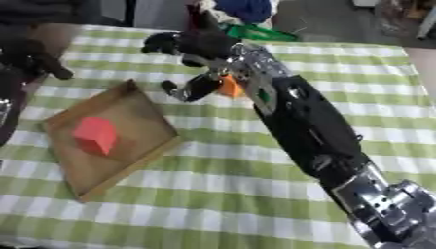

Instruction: Pick up objects on the table and place them in the box.

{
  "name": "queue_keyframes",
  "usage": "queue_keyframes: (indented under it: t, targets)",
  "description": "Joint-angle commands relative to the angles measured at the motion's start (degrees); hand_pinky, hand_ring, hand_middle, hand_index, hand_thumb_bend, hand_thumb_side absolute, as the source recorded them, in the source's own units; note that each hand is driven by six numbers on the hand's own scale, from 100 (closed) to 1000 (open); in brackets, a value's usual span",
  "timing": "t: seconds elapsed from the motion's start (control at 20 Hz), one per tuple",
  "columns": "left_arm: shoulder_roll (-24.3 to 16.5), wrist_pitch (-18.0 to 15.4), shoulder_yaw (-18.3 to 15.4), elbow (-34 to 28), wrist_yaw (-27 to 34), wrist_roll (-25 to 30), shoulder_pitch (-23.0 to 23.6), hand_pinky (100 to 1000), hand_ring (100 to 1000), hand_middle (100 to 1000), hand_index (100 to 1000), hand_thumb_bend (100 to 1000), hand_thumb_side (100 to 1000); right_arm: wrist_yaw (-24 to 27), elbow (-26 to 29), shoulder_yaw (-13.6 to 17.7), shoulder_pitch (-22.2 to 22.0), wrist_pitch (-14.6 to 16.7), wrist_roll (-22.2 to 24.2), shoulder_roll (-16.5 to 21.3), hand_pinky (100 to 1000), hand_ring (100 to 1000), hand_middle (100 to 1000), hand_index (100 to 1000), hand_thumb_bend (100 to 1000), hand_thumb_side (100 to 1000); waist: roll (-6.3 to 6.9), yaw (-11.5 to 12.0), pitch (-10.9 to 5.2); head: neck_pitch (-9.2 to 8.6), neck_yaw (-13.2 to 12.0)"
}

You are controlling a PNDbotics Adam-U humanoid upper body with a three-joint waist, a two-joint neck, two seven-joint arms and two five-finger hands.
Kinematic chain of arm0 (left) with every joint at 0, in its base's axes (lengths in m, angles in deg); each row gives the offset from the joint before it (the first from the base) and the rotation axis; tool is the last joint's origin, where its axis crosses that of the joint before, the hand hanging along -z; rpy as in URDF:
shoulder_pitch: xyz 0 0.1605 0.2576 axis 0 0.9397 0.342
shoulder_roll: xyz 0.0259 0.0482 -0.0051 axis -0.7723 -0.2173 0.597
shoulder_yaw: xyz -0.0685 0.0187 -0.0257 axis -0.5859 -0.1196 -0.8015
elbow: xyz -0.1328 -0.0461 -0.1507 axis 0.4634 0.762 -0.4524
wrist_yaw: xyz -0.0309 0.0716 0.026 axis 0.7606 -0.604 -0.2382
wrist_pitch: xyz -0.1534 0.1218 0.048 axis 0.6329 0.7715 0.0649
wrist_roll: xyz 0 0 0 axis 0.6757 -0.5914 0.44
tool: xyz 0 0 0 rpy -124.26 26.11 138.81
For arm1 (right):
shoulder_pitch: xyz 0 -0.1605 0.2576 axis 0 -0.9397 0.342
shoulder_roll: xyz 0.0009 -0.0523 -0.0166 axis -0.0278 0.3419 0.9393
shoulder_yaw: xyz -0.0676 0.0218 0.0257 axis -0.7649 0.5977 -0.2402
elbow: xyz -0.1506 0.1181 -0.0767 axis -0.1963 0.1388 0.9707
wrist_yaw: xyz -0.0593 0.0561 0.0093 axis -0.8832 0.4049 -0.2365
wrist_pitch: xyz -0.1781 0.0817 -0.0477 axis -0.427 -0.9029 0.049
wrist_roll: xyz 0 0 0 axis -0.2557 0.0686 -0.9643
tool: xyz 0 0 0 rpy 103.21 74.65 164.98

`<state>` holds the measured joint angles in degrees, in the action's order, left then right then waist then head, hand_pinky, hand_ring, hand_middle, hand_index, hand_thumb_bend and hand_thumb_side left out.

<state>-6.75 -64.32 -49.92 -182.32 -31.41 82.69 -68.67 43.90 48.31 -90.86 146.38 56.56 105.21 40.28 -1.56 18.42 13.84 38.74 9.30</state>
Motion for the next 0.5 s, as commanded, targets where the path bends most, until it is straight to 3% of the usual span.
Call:
queue_keyframes:
  t: [0.05,0.5]
  targets:
    - [-1.16,-0.08,-0.40,-0.52,-0.19,-0.09,-0.41,641,570,562,763,211,598,2.84,-1.88,3.05,1.67,-2.63,-0.21,2.85,887,833,951,1000,100,440,0.32,0.08,-0.81,-0.71,-0.26]
    - [-1.77,-0.35,-0.76,0.04,-0.30,-0.26,-0.08,640,569,561,763,209,605,4.15,-6.51,6.34,1.79,-6.07,-3.55,4.98,888,828,940,1000,100,512,0.63,0.02,-0.32,-1.67,-0.19]
